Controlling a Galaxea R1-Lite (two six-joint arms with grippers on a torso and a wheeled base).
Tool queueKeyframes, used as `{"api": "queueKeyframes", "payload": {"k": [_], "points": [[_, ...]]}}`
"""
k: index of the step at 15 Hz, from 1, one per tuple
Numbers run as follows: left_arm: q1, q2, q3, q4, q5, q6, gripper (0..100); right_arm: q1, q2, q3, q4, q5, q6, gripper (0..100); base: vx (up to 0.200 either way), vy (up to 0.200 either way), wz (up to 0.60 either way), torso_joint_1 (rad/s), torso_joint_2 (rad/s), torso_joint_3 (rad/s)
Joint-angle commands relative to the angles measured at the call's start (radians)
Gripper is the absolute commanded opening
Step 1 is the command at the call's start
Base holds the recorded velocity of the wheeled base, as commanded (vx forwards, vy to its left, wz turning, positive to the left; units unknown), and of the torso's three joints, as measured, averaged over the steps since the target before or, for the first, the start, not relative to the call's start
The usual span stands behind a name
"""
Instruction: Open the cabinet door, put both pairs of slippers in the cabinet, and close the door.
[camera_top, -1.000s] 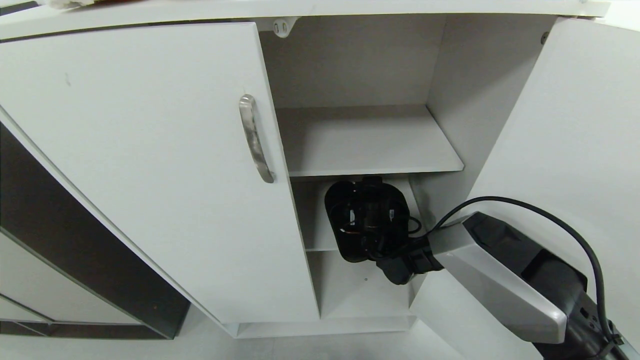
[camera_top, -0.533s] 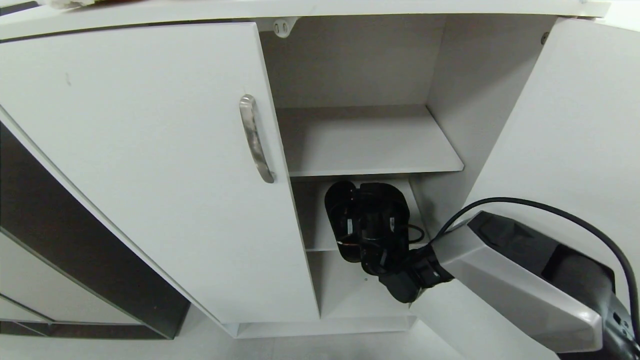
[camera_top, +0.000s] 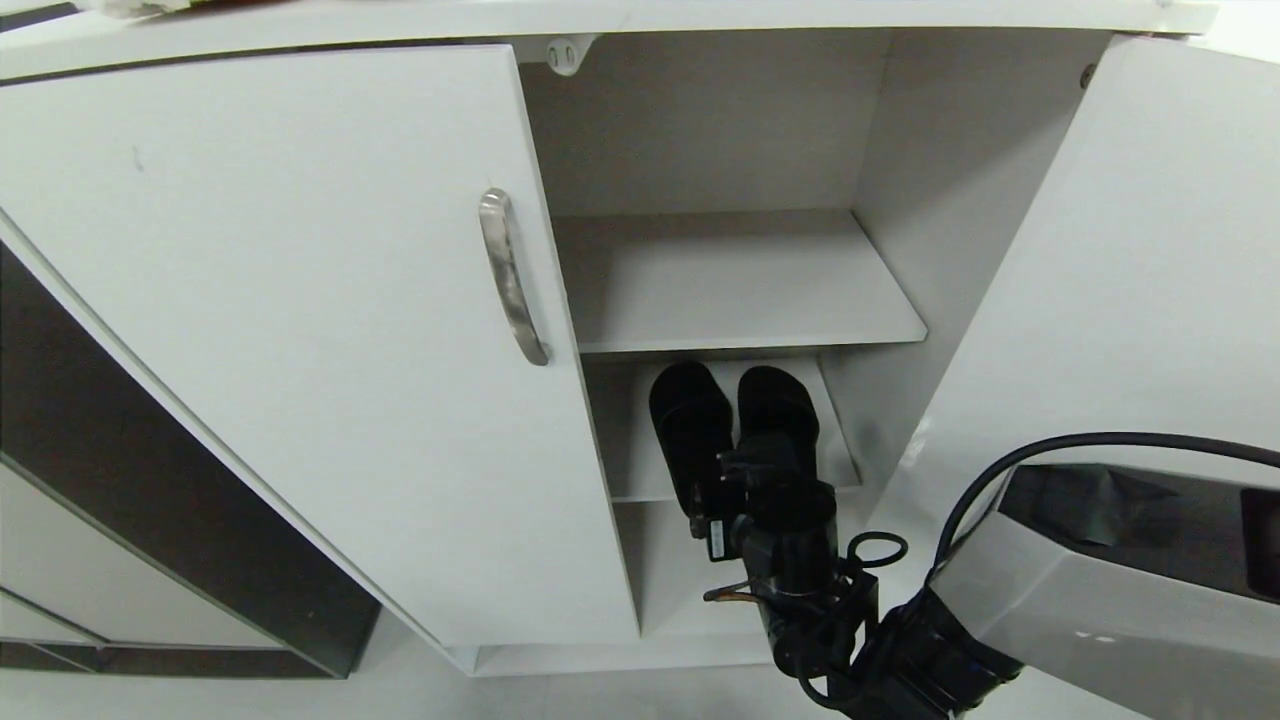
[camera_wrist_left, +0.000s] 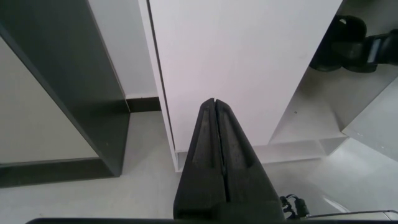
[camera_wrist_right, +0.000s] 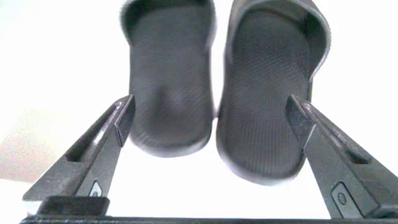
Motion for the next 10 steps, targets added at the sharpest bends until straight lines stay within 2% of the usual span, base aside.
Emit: {"api": "queueKeyframes", "payload": {"k": [1, 4, 10], "points": [[0.000, 0.001, 0.000, 0.000, 0.000, 0.001, 0, 0.010, -0.028, 0.019, 0.001, 0.000, 0.000, 100, -0.200, 0.000, 0.00, 0.002, 0.00, -0.002], [0.000, 0.001, 0.000, 0.000, 0.000, 0.001, 0, 0.010, -0.032, 0.025, -0.005, 0.000, 0.000, 100, -0.200, 0.000, 0.00, 0.002, 0.00, 0.006], [0.000, 0.001, 0.000, 0.000, 0.001, -0.001, 0, 0.010, -0.032, 0.028, -0.005, 0.000, 0.005, 100, 0.000, 0.000, 0.00, 0.000, 0.00, 0.000]]}}
